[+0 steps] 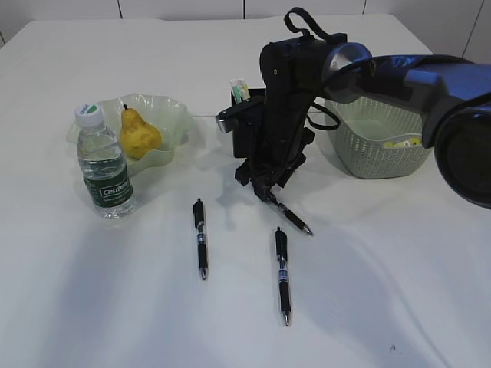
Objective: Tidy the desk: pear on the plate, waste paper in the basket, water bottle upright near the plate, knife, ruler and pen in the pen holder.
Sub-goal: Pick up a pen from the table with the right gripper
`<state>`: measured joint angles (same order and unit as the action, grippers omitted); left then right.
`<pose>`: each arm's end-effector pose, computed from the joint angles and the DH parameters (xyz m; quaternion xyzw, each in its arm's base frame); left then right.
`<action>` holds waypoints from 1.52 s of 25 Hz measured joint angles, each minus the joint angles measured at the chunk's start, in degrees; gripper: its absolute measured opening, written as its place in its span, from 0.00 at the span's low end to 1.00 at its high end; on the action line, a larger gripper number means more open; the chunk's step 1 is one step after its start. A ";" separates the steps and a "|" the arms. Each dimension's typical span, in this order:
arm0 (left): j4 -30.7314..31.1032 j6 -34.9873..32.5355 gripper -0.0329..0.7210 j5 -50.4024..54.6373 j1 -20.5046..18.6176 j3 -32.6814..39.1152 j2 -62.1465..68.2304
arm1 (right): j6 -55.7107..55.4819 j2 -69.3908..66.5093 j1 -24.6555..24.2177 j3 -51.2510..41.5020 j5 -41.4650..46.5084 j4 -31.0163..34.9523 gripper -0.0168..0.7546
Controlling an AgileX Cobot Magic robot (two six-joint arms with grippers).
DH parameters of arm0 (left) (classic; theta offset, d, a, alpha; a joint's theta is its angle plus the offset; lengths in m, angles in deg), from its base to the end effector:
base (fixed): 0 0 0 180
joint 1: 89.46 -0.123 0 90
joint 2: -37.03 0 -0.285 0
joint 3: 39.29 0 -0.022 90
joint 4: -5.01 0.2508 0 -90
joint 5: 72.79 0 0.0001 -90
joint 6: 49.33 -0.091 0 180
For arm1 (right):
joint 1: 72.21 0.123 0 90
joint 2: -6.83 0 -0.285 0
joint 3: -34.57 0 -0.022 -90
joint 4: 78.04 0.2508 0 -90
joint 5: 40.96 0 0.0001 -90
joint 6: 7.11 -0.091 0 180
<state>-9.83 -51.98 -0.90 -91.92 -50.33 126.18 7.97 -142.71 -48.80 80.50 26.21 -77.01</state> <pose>0.2822 -0.0101 0.4051 -0.0054 0.9578 -0.1174 0.2621 0.4666 0.2036 0.1400 -0.3259 0.9420 0.0144 0.0795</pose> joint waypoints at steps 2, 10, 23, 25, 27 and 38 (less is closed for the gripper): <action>0.00 0.00 0.68 0.00 0.00 0.00 0.00 | 0.00 0.00 0.00 0.00 0.00 0.00 0.53; 0.00 0.00 0.68 0.00 0.00 0.00 0.00 | 0.02 -0.42 0.00 0.00 -0.08 0.13 0.53; 0.00 0.00 0.67 0.00 0.00 0.00 0.00 | 0.02 -1.87 0.00 0.57 1.03 0.23 0.52; 0.00 0.00 0.67 0.00 0.00 0.00 0.00 | 0.02 -1.87 0.00 0.57 1.29 0.23 0.53; 0.00 0.00 0.67 0.00 0.00 0.00 0.00 | 0.02 -1.87 0.00 0.57 1.49 0.14 0.52; 0.00 0.00 0.67 0.00 0.00 0.00 -1.62 | 0.02 -1.87 0.00 0.57 2.52 0.14 0.22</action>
<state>-9.83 -51.98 -0.90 -91.92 -50.33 124.56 7.99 -144.58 -48.80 81.07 28.73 -76.87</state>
